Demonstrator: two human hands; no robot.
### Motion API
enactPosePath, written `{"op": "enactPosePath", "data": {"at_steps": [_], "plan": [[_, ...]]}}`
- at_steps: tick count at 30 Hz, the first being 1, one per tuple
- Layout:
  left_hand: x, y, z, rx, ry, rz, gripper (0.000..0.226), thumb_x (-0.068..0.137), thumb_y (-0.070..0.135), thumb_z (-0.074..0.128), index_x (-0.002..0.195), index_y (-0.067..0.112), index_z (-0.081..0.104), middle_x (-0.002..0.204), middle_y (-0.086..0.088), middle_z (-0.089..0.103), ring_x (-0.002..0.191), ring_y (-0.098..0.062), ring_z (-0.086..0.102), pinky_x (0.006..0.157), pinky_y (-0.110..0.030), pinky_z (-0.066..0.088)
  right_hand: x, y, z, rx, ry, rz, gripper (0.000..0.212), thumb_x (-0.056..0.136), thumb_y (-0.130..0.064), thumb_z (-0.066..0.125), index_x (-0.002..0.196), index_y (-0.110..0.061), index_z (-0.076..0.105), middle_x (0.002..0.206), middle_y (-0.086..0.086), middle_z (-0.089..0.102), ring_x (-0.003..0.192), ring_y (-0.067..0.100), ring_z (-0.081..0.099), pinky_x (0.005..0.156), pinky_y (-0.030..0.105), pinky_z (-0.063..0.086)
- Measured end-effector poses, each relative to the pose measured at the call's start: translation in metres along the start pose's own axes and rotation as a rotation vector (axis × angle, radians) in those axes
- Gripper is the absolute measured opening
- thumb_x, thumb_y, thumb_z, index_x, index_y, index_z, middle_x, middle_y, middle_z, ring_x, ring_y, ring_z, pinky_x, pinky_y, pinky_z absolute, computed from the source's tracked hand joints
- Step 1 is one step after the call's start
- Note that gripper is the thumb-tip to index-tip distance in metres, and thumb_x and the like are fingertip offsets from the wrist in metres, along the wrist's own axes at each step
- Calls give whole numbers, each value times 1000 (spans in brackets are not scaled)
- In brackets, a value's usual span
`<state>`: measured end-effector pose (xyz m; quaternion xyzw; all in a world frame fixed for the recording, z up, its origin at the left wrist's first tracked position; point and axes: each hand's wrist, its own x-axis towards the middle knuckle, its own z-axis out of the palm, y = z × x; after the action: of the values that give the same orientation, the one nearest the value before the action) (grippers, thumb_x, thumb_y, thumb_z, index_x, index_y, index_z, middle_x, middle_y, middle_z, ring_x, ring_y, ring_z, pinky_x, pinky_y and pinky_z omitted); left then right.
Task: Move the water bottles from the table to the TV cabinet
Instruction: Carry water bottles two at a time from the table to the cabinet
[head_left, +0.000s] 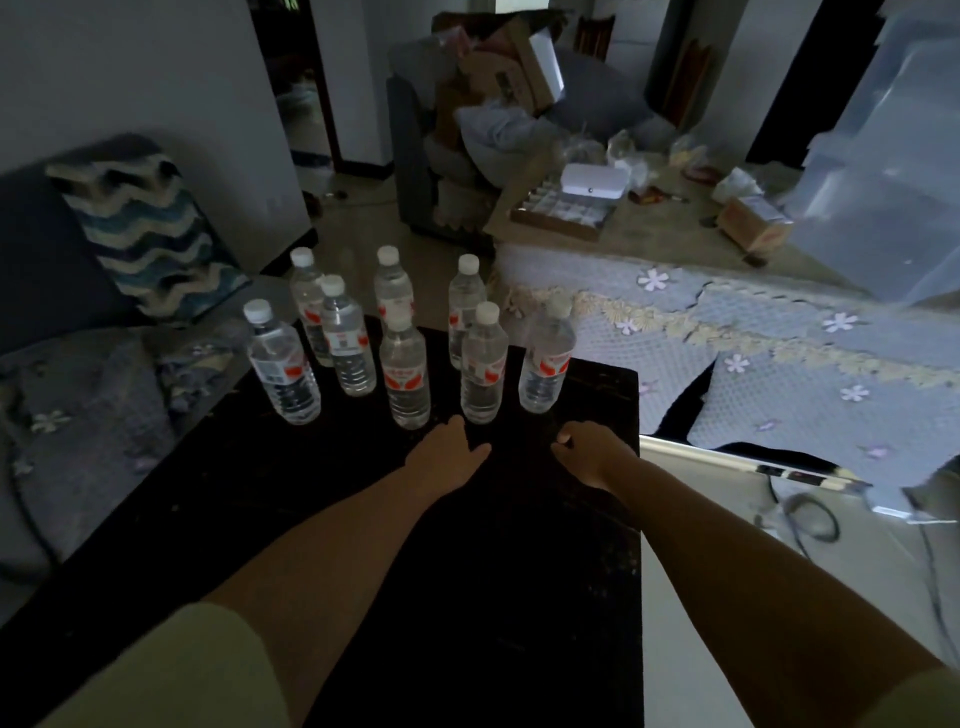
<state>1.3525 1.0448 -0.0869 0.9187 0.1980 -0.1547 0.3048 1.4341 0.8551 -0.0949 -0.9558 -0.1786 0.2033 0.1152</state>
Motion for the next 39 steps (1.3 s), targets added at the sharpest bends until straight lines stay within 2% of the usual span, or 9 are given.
{"op": "enactPosePath", "data": {"at_steps": [7,10,16,20,27,33,36,38,39], "plan": [[69,1,14,-432,103,-101,95,89,43,61,153,10,-1,161,-10,9,146,-28,17,117,-40,23,70,5,8,419,157,185,71,90,-39,62,143,-2,34,143,20,42,129,34,45,99,37,40],[102,1,18,-562,199,-46,101,83,40,71,153,14,2,160,-8,14,146,-25,19,114,-39,23,98,0,9,697,280,153,90,80,-33,76,149,-8,23,149,16,35,134,32,40,102,38,39],[156,8,28,-731,425,61,103,70,28,84,149,12,21,152,-7,34,140,-24,33,113,-37,31,150,-17,23,1050,520,159,95,71,-14,83,146,-12,25,142,11,43,130,27,46,104,50,43],[174,7,42,-764,464,106,88,70,21,84,141,13,32,138,-5,51,125,-20,50,96,-22,38,169,-19,31,1042,651,212,88,69,-29,85,138,-19,32,134,6,53,120,23,54,95,41,49],[181,11,40,-749,447,94,71,72,32,81,131,19,43,126,1,58,108,-8,52,88,-21,38,180,-16,26,940,590,173,63,73,-30,83,115,-21,37,117,4,61,104,20,61,78,29,46],[154,-8,41,-666,382,80,61,70,25,80,120,14,48,87,19,54,94,-23,64,74,-23,42,146,-14,34,902,511,154,65,73,-32,82,122,-19,42,116,4,62,102,19,61,78,30,46],[127,-10,46,-647,314,94,63,73,39,77,122,14,47,94,14,59,100,-25,63,78,-27,45,121,-11,43,872,446,133,57,74,-33,80,118,-21,45,110,6,64,99,23,64,77,33,50],[105,-9,50,-616,217,99,80,74,62,65,132,12,42,119,-3,60,116,-29,56,93,-35,46,102,-9,50,863,444,112,56,73,-31,80,118,-24,48,107,0,64,95,14,63,72,24,46],[95,-10,53,-654,212,85,81,73,58,69,133,11,42,124,-6,58,118,-30,55,96,-38,46,91,-9,52,860,452,96,50,73,-30,81,112,-32,50,102,-5,64,92,7,64,67,17,44]]}}
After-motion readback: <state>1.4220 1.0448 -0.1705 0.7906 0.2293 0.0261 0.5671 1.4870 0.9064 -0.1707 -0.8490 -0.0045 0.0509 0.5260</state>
